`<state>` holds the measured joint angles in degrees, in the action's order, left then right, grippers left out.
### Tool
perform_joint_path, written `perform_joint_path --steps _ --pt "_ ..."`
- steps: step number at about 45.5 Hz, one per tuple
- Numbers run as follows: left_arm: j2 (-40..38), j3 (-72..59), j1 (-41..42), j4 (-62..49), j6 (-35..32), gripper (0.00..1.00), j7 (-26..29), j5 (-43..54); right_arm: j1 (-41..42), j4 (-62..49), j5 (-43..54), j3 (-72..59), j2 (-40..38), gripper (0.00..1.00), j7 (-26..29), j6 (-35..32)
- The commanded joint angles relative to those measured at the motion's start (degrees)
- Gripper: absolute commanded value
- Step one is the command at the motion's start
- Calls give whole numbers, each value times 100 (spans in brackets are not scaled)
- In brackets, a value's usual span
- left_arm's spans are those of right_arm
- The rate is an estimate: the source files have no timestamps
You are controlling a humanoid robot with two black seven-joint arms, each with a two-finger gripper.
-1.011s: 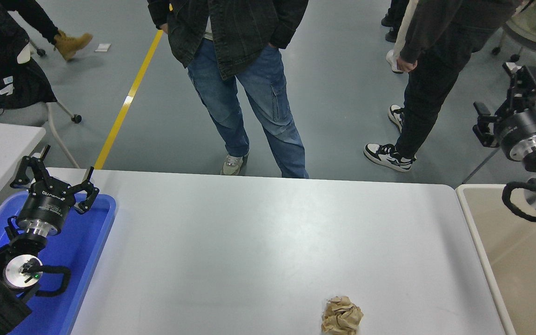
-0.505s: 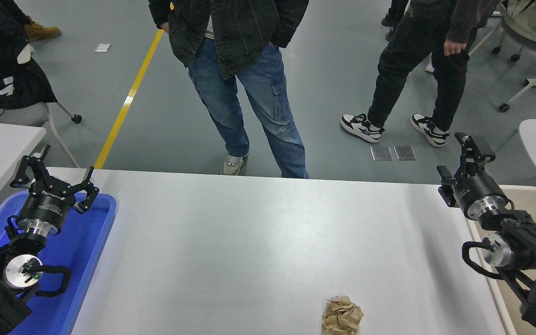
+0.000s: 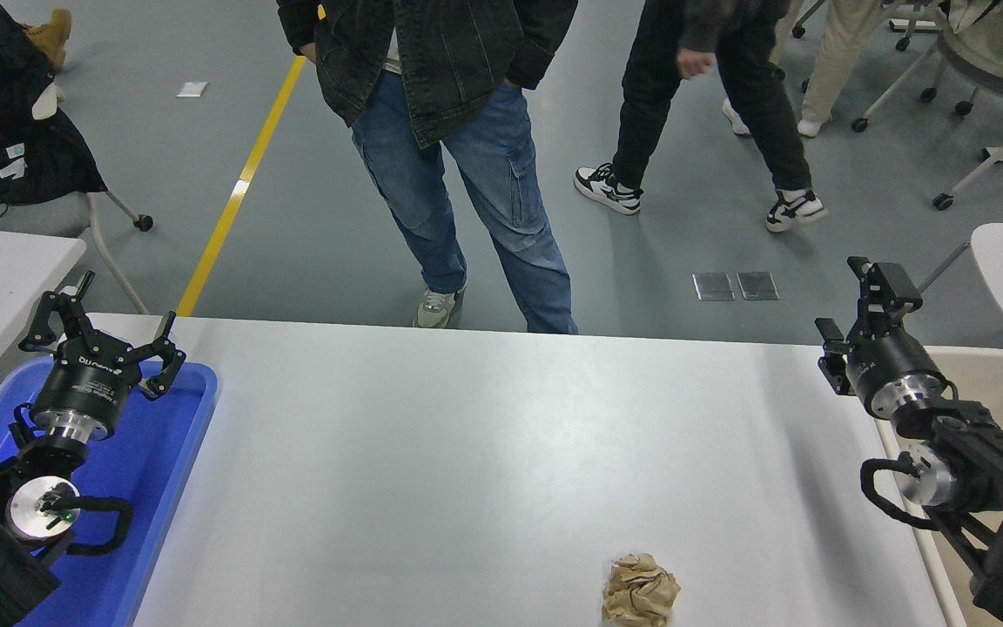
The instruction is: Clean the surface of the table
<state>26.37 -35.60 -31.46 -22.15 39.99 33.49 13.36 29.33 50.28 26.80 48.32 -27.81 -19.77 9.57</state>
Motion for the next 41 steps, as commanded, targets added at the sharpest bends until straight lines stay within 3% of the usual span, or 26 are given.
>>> perform_joint_path --steps 1,14,27,41 --pt "0 0 0 0 0 100 0 0 363 -10 -631 -761 -637 98 8 -51" --pt "0 0 0 0 0 100 0 0 1566 34 -422 -3239 -1412 97 -1 -394" --pt "0 0 0 0 0 100 0 0 3113 69 1845 -5516 -1561 97 8 -798" --pt "0 0 0 0 0 100 0 0 4370 421 3805 -6439 -1482 97 -1 -2283"
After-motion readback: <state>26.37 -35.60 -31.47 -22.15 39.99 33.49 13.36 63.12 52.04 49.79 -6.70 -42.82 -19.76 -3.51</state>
